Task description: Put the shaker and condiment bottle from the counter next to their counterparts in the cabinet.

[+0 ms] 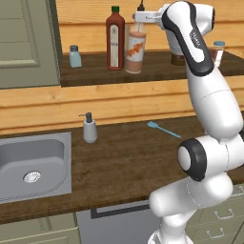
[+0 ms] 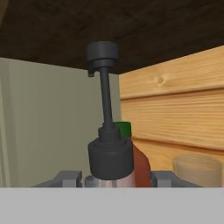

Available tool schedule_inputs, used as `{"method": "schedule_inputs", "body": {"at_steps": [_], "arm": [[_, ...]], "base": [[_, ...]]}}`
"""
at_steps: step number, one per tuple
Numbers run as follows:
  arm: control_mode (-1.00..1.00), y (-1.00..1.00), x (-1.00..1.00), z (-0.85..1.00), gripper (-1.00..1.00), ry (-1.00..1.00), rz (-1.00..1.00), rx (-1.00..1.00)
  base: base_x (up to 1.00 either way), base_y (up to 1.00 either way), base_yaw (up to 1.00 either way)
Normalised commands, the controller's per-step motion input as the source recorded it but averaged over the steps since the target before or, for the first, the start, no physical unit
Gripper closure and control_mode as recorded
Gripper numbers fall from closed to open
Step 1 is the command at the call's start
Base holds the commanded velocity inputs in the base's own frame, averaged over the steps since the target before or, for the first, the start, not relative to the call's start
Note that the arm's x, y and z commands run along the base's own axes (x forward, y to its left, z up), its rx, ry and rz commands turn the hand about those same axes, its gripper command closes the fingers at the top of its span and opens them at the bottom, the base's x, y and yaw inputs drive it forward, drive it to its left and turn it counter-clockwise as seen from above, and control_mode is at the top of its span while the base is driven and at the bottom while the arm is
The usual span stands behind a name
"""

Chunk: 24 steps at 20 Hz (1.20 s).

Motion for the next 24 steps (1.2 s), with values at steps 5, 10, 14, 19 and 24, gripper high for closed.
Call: {"method": "schedule_inputs", "body": {"at_steps": [5,10,14,19,24], "arm": [[-1.00,0.10,0.09,0.00,1.00,0.00,0.00,0.00],[-1.00,0.00,0.18,0.00,1.00,0.00,0.00,0.00],[-1.00,-0.04,0.18,0.00,1.00,0.00,0.00,0.00],[-1.00,-0.05,0.20,0.00,1.00,0.00,0.00,0.00],[-1.00,0.04,0.09,-0.04,1.00,0.00,0.00,0.00]], "base": [[0.00,0.00,0.00],[0.00,0.00,0.00],[0.00,0.00,0.00],[0.00,0.00,0.00],[0.00,0.00,0.00]]}}
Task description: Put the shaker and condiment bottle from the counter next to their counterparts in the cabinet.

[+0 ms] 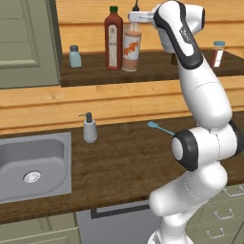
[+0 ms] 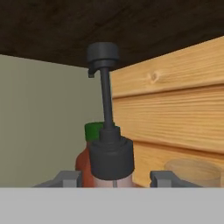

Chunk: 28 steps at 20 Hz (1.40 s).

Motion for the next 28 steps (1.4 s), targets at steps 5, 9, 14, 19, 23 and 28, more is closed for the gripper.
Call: {"method": "schedule_inputs", "body": {"at_steps": [5,9,14,19,23,28], "arm": [[-1.00,0.20,0.00,-0.10,-1.00,0.00,0.00,0.00],[-1.00,0.00,0.00,-0.03,-1.00,0.00,0.00,0.00],[-1.00,0.00,0.01,0.00,-1.00,0.00,0.00,0.00],[-1.00,0.00,0.07,0.00,-1.00,0.00,0.00,0.00],[-1.00,0.00,0.01,0.00,-1.00,0.00,0.00,0.00],[-1.00,-0.03,-0.17,0.00,-1.00,-0.06,0.00,-0.04]], "base": [[0.00,0.00,0.00],[0.00,0.00,0.00],[0.00,0.00,0.00],[0.00,0.00,0.00],[0.00,0.00,0.00],[0.00,0.00,0.00]]}}
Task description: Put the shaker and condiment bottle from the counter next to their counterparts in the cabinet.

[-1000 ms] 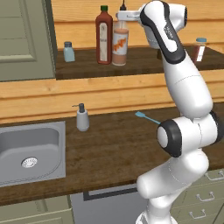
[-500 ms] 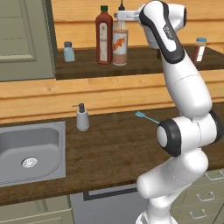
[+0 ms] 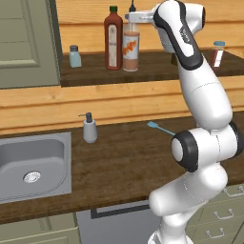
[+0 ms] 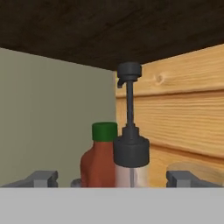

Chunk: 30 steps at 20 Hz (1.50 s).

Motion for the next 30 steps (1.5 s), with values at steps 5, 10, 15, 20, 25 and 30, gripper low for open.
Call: {"method": "schedule_inputs", "body": {"at_steps": [5,10,15,20,25,30], "arm": [[-1.00,-0.06,-0.40,0.00,-1.00,-0.13,0.00,-0.06],[-1.00,-0.05,-0.50,0.00,-1.00,-0.13,0.00,-0.03],[-1.00,-0.07,-0.59,0.00,-1.00,-0.13,0.00,0.00],[-1.00,-0.10,-0.60,-0.17,-1.00,-0.08,0.00,-0.01],[-1.00,-0.21,-0.68,-0.52,-1.00,0.00,-0.01,-0.07],[-1.00,-0.14,-0.75,-0.58,-1.00,0.00,-0.06,-0.10]], "base": [[0.00,0.00,0.00],[0.00,0.00,0.00],[0.00,0.00,0.00],[0.00,0.00,0.00],[0.00,0.00,0.00],[0.00,0.00,0.00]]}}
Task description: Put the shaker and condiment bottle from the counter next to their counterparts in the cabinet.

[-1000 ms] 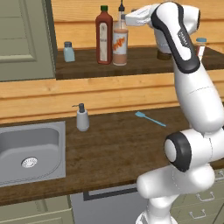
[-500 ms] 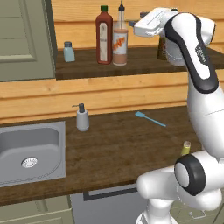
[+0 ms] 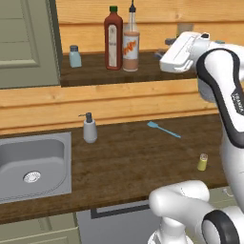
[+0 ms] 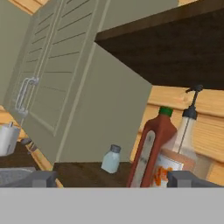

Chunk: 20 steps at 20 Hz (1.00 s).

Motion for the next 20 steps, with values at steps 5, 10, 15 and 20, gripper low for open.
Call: {"method": "schedule_inputs", "body": {"at_steps": [5,10,15,20], "arm": [[-1.00,-0.13,-0.71,-0.66,-1.00,0.03,-0.07,-0.11],[-1.00,-0.10,-0.14,-0.46,-1.00,0.06,0.00,-0.10],[-1.00,-0.18,-0.59,-0.49,-1.00,0.01,-0.02,-0.08],[-1.00,-0.18,-0.65,-0.47,-1.00,0.06,-0.10,-0.05]], "base": [[0.00,0.00,0.00],[0.00,0.00,0.00],[0.00,0.00,0.00],[0.00,0.00,0.00]]}}
